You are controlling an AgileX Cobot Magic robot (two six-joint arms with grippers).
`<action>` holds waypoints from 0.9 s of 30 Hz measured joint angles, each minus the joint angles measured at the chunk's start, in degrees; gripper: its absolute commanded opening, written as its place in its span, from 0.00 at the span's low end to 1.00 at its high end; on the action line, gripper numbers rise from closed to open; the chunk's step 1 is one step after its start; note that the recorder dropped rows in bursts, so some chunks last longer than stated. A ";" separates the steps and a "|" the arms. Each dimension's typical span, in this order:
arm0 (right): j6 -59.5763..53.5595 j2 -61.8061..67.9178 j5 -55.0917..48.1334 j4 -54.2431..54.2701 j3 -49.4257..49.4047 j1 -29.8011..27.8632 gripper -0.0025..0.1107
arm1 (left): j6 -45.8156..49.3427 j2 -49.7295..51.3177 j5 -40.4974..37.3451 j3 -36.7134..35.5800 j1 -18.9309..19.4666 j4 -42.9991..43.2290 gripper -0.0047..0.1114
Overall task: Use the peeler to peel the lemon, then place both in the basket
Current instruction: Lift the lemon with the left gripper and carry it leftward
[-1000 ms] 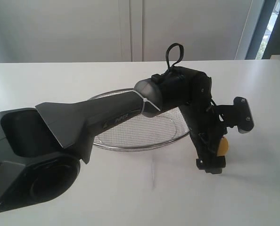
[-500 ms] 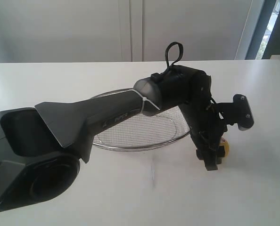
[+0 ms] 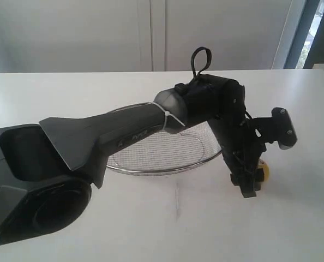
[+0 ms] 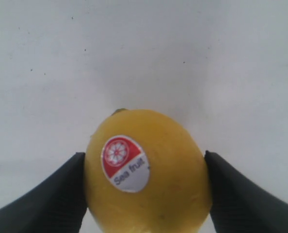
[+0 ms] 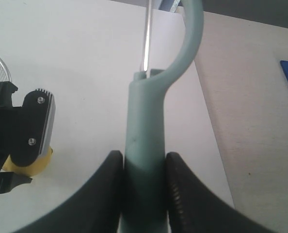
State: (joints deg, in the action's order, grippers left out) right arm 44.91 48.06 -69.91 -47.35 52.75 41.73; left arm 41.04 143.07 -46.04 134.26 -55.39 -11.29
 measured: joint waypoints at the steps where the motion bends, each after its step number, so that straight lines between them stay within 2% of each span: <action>1: 0.00 0.00 0.00 0.00 0.00 0.00 0.02 | 0.00 -0.45 0.00 0.00 0.00 -0.12 0.18; 18: 0.00 0.00 0.00 0.00 0.00 0.00 0.02 | -0.11 -3.89 -10.79 0.12 0.00 -3.58 0.18; 27: 0.00 0.00 0.00 0.00 0.00 0.00 0.02 | -0.11 -5.90 -12.08 0.12 0.13 -4.15 0.17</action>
State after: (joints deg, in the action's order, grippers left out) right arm 44.91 48.06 -69.91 -47.35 52.75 41.73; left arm 40.93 137.17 -58.11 134.38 -55.26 -15.45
